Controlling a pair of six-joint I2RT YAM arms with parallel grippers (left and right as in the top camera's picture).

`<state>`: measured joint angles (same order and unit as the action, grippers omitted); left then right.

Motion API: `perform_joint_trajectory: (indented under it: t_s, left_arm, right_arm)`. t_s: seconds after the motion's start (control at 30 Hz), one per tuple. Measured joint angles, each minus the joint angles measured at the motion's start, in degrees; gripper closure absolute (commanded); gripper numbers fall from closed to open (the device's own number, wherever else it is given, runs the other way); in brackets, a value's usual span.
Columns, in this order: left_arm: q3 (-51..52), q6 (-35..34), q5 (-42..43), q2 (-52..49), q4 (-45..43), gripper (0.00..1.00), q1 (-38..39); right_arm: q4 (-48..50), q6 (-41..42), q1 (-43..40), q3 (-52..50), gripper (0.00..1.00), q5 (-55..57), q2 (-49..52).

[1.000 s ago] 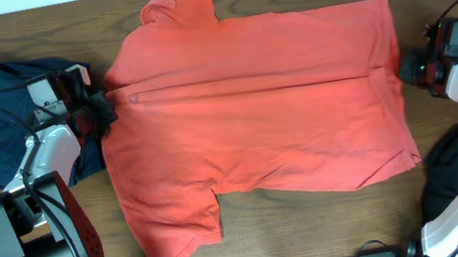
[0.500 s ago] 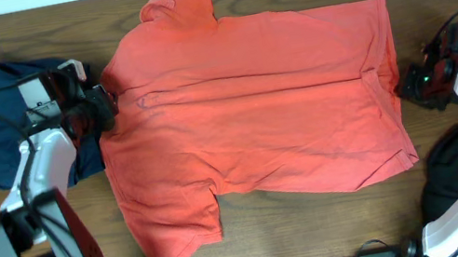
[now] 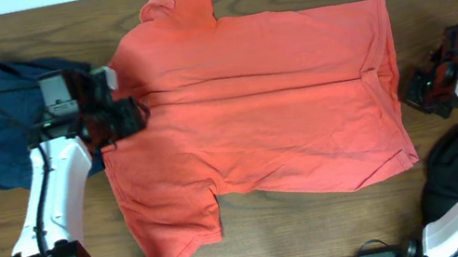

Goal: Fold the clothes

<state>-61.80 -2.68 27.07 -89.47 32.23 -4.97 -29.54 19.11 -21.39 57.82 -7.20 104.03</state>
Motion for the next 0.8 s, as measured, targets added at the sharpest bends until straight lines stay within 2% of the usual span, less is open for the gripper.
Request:
perform_joint_trajectory:
  t_s: [0.1, 0.27, 0.4, 0.8]
  left_arm:
    - [0.0, 1.1, 0.1, 0.0, 4.2, 0.48, 2.6]
    - [0.1, 1.7, 0.0, 0.0, 8.0, 0.48, 5.7]
    - [1.1, 1.9, -1.1, 0.0, 9.0, 0.47, 7.2]
    - [9.2, 2.5, -5.8, 0.0, 8.5, 0.48, 8.6]
  right_arm:
    - [0.5, -0.9, -1.7, 0.5, 0.64, -1.3, -0.6]
    - [4.1, -7.9, -2.0, 1.0, 0.65, -14.6, -2.7]
    - [4.9, -10.5, -0.3, 1.4, 0.61, -20.9, -3.4]
    - [10.7, -11.9, 7.0, 1.4, 0.60, -18.0, -2.4]
